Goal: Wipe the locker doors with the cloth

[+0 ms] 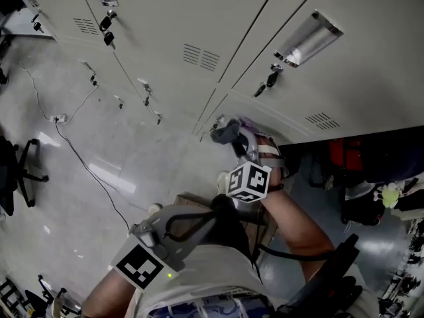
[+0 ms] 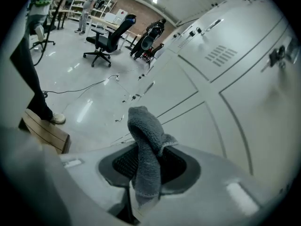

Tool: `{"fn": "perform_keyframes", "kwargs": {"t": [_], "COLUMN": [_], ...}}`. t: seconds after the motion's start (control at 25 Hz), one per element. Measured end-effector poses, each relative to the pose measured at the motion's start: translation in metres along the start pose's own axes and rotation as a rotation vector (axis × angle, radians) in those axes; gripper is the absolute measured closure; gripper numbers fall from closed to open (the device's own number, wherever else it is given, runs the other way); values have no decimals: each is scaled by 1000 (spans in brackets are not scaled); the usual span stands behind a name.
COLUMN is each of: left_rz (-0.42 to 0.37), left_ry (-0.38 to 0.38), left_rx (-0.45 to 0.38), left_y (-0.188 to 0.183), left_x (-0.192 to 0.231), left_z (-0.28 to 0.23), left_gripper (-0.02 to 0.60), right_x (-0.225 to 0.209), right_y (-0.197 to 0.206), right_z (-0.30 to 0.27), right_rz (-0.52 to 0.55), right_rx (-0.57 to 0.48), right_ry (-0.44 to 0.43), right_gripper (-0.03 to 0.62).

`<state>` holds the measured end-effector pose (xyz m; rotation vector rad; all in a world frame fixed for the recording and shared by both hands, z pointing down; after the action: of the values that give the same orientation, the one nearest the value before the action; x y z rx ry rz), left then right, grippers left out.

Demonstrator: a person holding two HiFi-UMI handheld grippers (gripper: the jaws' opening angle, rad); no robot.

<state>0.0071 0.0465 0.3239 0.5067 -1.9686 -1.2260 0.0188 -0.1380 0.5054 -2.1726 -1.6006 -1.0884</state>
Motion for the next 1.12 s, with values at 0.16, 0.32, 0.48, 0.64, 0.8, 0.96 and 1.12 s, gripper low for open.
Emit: {"fn": "perform_keyframes", "kwargs": {"t": [0.16,0.32,0.48,0.64,0.8,0.96,1.12], "left_rz": [-26,-49,-57,-48,-35,-24,-13], "left_ry": [17,33,30,13,7,0,-8], "left_rx": [-3,-12,-2,-2,0,7,22], "left_y": [-4,-10,-9,-8,-8,-6,-2], "left_x": [-4,-9,-11,-8,-6,-3,2], "left_z": [2,5,9,10,7,4,2], "left_gripper": [580,580,580,580,580,580,580], "right_x": [-41,-64,-75,-76,-65,-46,-27], "right_y": [-16,-30,-39,-37,-29,-22,-15], "right_z": [37,54,49,27,6,-14,-35], "right_rz": [5,14,24,48,64,73,68], "right_rx": [-11,-27,-35,-19,-8,-6,0], "right_ry": [59,103,123,108,73,33,-10], "right_gripper": [480,480,480,480,480,480,480]}}
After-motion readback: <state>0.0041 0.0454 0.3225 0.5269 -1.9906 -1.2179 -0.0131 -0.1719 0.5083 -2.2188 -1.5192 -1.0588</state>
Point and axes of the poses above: the fingertips, and each gripper's own axes: z backward along the fingers, x to its left, y out of its underside, the point moved 1 cm from there along z, backward along the fingers, and after that the axes turned 7 degrees about z, right-handed, at the moved point
